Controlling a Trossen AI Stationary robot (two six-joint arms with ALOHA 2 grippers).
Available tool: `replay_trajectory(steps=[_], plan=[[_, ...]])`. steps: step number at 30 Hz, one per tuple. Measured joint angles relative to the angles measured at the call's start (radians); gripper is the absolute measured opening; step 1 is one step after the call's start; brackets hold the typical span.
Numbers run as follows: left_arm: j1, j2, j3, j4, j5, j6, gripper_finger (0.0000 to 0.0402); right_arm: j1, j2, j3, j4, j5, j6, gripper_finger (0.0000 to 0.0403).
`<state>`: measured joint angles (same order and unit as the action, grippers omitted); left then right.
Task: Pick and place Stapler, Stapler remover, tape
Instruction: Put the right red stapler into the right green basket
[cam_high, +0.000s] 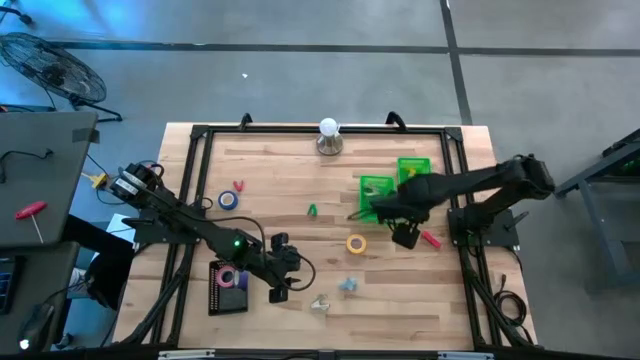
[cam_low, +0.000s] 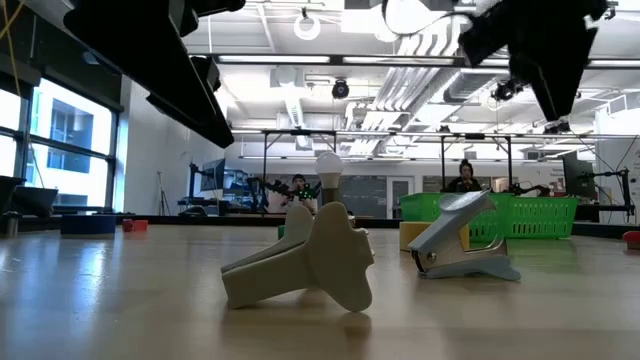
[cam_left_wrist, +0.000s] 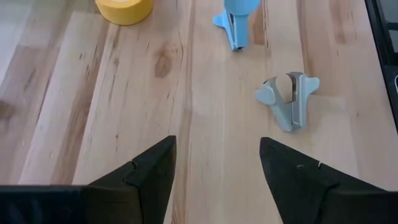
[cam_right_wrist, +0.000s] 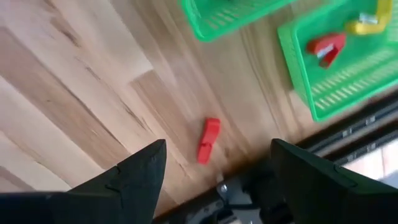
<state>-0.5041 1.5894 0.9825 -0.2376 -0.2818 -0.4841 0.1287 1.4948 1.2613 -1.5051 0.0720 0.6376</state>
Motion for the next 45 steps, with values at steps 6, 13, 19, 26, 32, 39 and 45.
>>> replay_trajectory(steps=[6,13,19,26,32,39,45], plan=[[0.0,0.0,0.0,0.0,-0.002,0.029,0.0225,0.114,-0.008,-0.021,0.015,0.078,0.129,0.0279],[0.0,0.0,0.0,-0.001,-0.001,0.035,0.0225,0.143,-0.062,-0.317,0.156,0.028,0.274,0.0277],[0.0,0.0,0.0,-0.001,0.002,0.035,0.0225,0.133,-0.126,-0.551,0.347,-0.029,0.308,0.0257],[0.0,0.0,0.0,0.004,0.001,0.034,0.0225,0.094,-0.166,-0.746,0.611,-0.157,0.292,0.025],[0.0,0.0,0.0,0.009,-0.037,0.034,0.0225,0.05,-0.18,-0.775,0.65,-0.167,0.234,0.0222],[0.0,0.0,0.0,0.011,-0.054,0.034,0.0225,0.047,-0.2,-0.735,0.614,-0.081,0.154,0.0056],[0.0,0.0,0.0,0.011,-0.043,0.03,0.0225,0.051,-0.199,-0.734,0.604,-0.093,0.18,0.0054]])
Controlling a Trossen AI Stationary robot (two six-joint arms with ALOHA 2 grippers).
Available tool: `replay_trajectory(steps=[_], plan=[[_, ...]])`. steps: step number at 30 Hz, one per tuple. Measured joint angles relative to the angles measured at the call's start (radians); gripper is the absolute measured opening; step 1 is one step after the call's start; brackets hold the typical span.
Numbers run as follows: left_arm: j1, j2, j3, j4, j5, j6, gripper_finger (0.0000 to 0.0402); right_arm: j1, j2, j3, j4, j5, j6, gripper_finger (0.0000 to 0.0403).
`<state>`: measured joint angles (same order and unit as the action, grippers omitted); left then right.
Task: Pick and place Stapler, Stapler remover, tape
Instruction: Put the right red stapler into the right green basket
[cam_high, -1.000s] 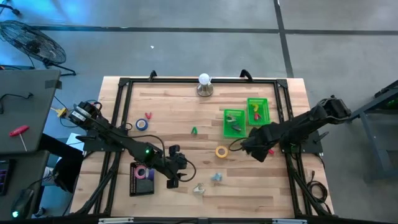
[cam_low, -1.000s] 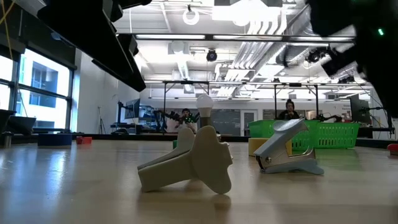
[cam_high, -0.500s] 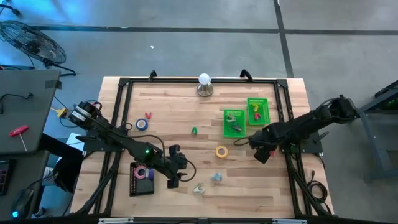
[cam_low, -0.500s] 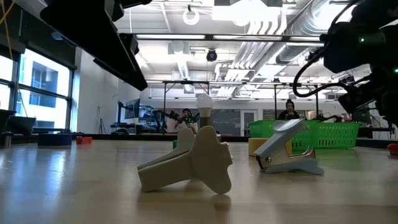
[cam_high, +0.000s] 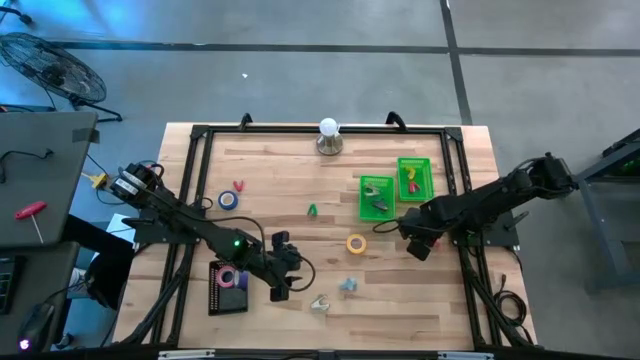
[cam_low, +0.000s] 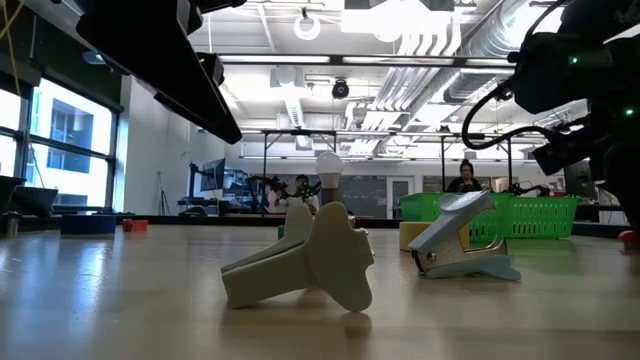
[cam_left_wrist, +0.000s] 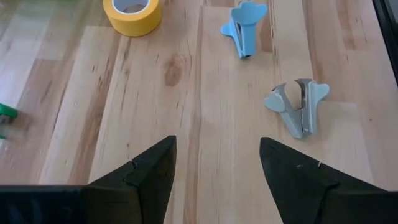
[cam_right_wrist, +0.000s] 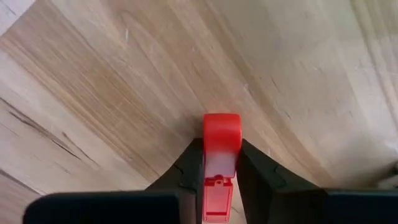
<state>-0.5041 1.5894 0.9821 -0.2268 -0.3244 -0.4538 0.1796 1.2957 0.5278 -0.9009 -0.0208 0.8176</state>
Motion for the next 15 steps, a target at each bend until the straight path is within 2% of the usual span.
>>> replay_trajectory(steps=[4,8,12,15], plan=[[0.0,0.0,0.0,0.0,0.0,0.0,0.0225,0.024,0.001,0.011,-0.031,-0.021,0.016,0.0054],[0.0,0.0,0.0,0.0,0.01,-0.006,0.0225,0.049,0.0,0.103,-0.138,0.004,0.036,0.0054],[0.0,0.0,0.0,-0.001,0.035,-0.023,0.0225,0.057,0.0,0.258,-0.307,0.09,0.013,0.0054],[0.0,0.0,0.0,0.0,0.035,-0.028,0.0225,0.029,0.0,0.384,-0.406,0.205,-0.037,0.0054]])
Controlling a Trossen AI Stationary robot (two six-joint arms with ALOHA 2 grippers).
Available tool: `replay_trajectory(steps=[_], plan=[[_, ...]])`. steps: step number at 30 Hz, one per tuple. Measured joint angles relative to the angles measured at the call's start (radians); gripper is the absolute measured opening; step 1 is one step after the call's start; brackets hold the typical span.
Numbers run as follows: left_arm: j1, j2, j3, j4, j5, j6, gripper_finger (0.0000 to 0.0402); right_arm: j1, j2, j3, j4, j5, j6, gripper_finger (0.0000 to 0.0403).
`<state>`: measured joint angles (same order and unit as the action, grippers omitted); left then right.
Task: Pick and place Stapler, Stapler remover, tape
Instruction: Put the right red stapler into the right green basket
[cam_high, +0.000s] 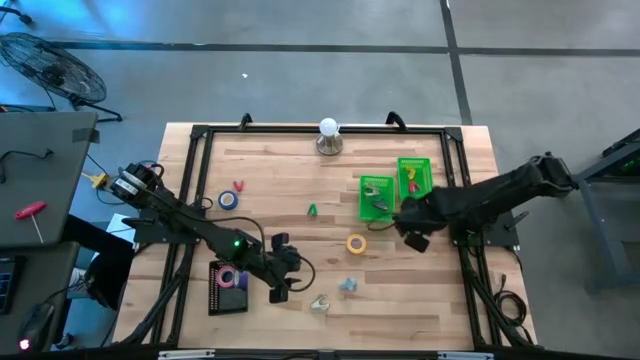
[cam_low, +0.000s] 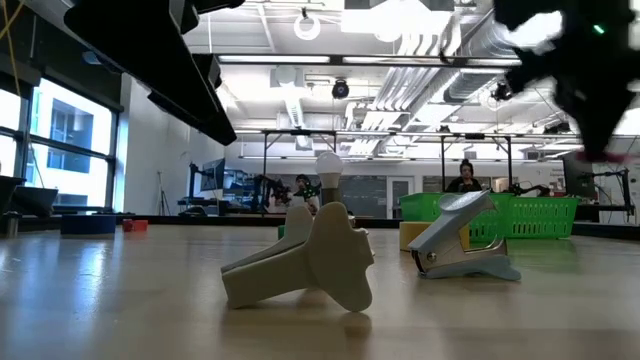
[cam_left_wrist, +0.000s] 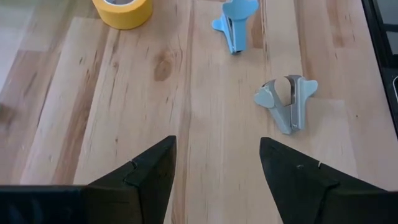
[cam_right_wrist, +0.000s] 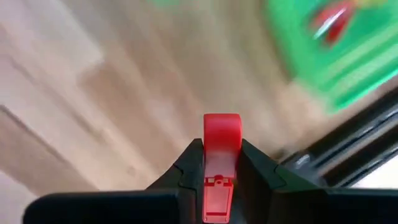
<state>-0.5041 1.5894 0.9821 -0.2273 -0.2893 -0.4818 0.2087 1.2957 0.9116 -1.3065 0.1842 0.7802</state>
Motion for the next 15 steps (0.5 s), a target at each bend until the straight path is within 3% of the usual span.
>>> replay_trajectory(steps=[5,8,12,15], plan=[[0.0,0.0,0.0,0.0,-0.006,-0.064,0.0225,-0.111,0.0,0.167,-0.093,0.178,-0.133,0.0054],[0.0,0.0,0.0,0.001,-0.007,-0.102,0.0225,-0.215,-0.001,0.226,-0.086,0.219,-0.238,0.0054],[0.0,0.0,0.0,0.009,-0.013,-0.105,0.0225,-0.376,-0.001,0.231,-0.027,0.226,-0.385,0.0054],[0.0,0.0,0.0,0.04,-0.017,-0.106,0.0225,-0.508,-0.001,0.183,0.072,0.166,-0.495,0.0054]])
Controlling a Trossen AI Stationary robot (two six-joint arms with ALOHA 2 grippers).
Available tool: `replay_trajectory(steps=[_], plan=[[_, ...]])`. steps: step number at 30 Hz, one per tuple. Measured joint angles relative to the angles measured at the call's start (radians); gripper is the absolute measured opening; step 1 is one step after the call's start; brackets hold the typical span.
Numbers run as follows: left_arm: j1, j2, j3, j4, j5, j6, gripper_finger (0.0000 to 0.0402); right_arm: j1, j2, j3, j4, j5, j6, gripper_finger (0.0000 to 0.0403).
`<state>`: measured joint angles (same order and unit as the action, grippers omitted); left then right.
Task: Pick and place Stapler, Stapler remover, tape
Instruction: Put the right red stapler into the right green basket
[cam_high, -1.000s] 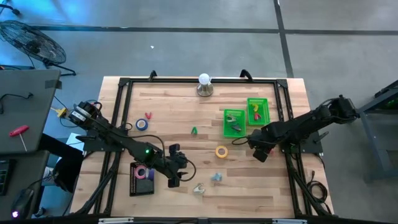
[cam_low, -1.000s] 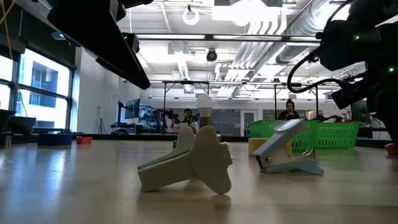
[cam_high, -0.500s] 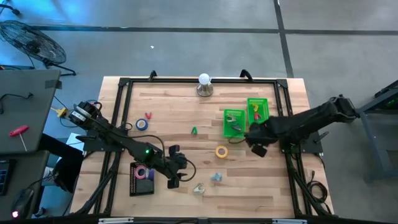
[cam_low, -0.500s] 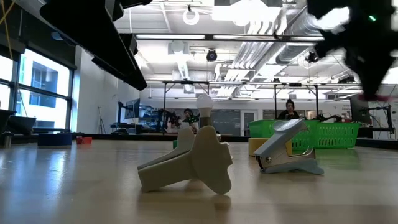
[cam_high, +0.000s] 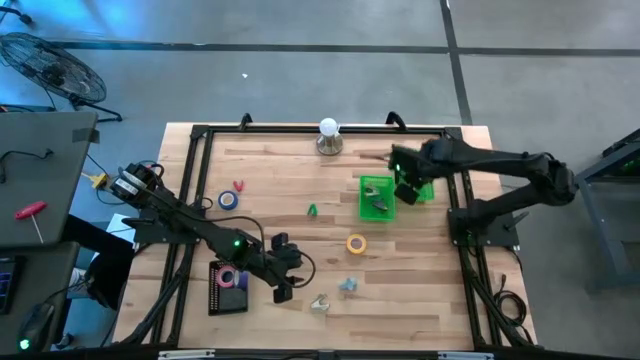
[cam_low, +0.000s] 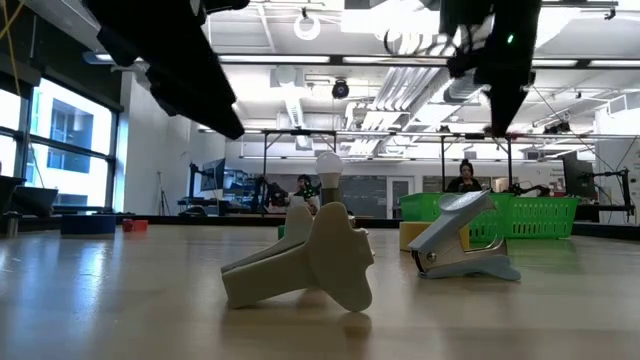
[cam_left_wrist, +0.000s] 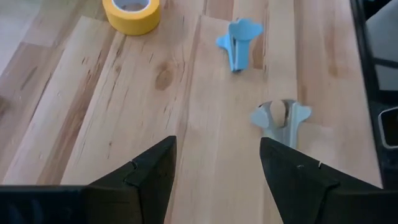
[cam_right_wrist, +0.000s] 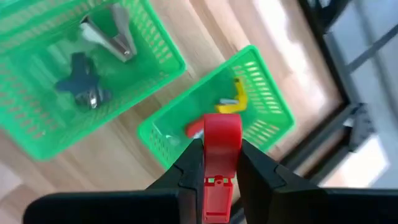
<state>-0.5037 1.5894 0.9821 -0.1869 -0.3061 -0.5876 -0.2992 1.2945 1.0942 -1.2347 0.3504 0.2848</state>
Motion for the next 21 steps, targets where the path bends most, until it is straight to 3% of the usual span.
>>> replay_trajectory(steps=[8,15,21], plan=[[0.0,0.0,0.0,0.019,-0.041,0.003,0.0225,-0.227,0.0,-0.225,0.256,-0.198,-0.121,0.006],[0.0,0.0,0.0,0.013,-0.187,0.013,0.0225,-0.258,0.0,-0.326,0.305,-0.216,-0.161,0.0188],[0.0,0.0,0.0,0.013,-0.273,0.042,0.0225,-0.255,0.0,-0.298,0.29,-0.22,-0.16,0.023]])
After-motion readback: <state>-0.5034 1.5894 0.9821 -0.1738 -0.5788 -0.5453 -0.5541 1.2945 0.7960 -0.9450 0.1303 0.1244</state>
